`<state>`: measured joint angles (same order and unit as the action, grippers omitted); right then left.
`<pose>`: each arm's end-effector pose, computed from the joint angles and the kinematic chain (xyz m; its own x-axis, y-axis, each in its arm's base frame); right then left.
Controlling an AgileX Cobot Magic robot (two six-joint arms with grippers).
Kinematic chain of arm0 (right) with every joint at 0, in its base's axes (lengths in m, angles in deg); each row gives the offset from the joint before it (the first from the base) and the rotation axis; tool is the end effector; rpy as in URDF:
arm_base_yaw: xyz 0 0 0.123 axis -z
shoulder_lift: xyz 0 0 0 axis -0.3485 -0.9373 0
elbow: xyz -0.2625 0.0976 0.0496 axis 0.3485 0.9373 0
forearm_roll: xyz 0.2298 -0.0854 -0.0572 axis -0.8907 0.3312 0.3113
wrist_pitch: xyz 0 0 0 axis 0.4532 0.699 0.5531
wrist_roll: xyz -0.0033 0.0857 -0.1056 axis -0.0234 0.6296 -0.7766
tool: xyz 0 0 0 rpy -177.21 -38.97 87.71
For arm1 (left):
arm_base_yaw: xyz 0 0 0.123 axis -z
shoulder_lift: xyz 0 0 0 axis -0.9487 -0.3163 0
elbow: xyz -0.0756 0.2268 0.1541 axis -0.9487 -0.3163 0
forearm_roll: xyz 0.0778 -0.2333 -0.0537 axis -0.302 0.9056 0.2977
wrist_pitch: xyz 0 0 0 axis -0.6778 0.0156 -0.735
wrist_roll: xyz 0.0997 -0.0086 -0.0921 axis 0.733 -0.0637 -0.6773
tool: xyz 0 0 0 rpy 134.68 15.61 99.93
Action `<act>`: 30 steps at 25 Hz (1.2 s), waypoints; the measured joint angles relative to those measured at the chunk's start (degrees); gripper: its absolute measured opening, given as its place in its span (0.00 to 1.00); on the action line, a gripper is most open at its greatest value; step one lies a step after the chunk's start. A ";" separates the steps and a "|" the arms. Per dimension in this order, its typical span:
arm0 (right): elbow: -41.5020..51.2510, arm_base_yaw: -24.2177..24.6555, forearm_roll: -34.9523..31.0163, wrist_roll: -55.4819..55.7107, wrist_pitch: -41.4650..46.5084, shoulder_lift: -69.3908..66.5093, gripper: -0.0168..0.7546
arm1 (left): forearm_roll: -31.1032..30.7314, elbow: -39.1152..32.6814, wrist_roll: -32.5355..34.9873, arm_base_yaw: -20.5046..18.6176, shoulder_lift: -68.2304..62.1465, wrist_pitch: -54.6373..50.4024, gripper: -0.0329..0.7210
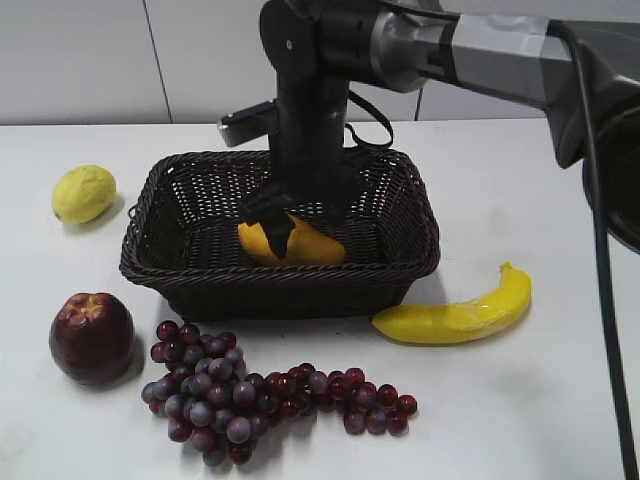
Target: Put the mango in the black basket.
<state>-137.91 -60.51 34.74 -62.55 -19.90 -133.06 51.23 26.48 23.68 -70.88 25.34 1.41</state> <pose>0.3764 0.3196 0.1226 -0.7867 -0.6041 -0.1267 -0.6109 0.7915 0.0194 0.0350 -0.0022 0.2618 -0.4252 0.0793 -0.9016 0.0556 0.9966 0.0615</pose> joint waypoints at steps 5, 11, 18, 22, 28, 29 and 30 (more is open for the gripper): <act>-6.98 0.05 1.59 0.12 0.04 0.49 0.85 | 0.00 0.00 0.00 0.00 0.00 0.00 0.36; -8.41 2.20 4.30 0.06 0.10 5.33 0.84 | 0.00 0.00 0.00 0.00 0.00 0.00 0.36; -4.79 14.03 0.85 0.06 0.10 11.75 0.82 | 0.00 0.00 0.00 0.00 0.00 0.00 0.36; 1.87 21.96 0.55 0.06 0.05 15.36 0.80 | 0.00 0.00 0.00 0.00 0.00 0.00 0.36; 13.89 30.35 0.85 0.06 0.05 21.90 0.80 | 0.00 0.00 0.00 0.00 0.00 0.00 0.36; 15.63 31.21 0.85 0.06 0.05 23.26 0.80 | 0.00 0.00 0.00 0.00 0.00 0.00 0.36; 17.78 31.86 0.85 0.06 0.05 24.70 0.80 | 0.00 0.00 0.00 0.00 0.00 0.00 0.36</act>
<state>-120.13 -28.65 35.59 -62.49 -19.84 -108.37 51.23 26.48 23.68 -70.88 25.34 1.41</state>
